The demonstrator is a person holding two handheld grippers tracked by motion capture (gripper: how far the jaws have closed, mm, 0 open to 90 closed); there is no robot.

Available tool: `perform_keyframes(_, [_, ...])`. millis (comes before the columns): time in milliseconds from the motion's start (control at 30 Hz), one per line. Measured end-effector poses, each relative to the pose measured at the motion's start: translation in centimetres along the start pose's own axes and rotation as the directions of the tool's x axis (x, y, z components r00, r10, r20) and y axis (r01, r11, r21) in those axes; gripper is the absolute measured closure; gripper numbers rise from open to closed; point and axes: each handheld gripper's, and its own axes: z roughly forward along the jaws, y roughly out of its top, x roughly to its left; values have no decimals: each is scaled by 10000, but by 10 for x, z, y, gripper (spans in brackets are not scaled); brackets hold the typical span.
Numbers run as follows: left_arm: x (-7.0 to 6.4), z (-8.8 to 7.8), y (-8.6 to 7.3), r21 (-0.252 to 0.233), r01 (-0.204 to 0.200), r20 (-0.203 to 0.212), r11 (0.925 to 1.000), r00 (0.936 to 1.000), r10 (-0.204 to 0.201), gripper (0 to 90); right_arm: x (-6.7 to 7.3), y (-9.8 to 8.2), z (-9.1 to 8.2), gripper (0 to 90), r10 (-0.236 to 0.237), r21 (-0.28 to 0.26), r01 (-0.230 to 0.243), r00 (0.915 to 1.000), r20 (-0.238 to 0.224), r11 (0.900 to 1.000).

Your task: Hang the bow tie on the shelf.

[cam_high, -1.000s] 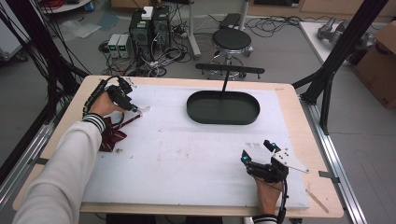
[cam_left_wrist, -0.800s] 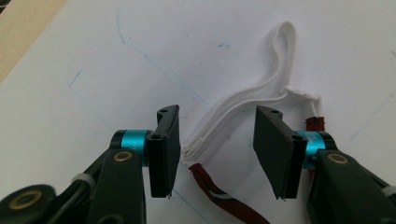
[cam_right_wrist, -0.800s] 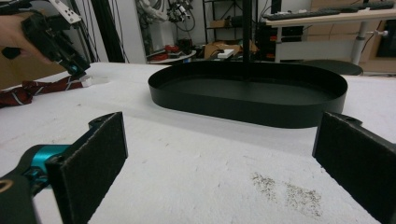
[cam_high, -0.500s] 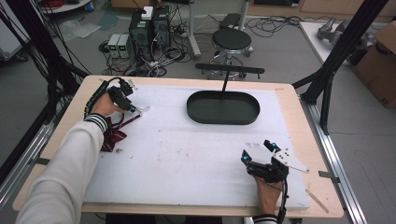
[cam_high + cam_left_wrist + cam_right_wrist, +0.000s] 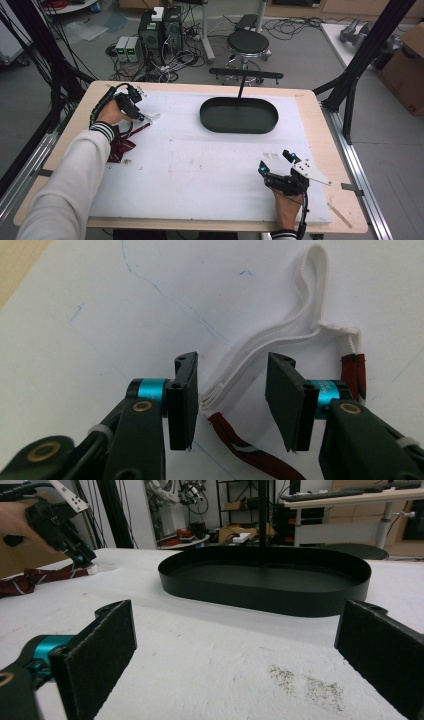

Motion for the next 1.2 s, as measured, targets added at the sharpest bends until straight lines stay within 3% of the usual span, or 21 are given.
perform_keyframes(267, [-1,3,2,178,62,-85,9998,9999,-60,603,0,0,0,21,62,-19,-62,10000,21,10000])
perform_keyframes(733, [-4,5,5,492,180,96,9986,9998,-185,799,-1,0,0,21,97,-25,-97,10000,3,9999])
perform_keyframes(800, [-4,5,5,465,496,142,9977,9986,-503,809,-1,0,0,21,62,-44,-62,10000,10,10000])
perform_keyframes(967, [-5,5,5,489,587,60,9971,9982,-590,834,-1,0,0,21,93,-42,-93,10000,20,9999])
perform_keyframes(1200, [-5,-2,-3,-122,1053,171,9944,9943,-1051,849,-1,0,0,21,108,-45,-108,9999,10,9999])
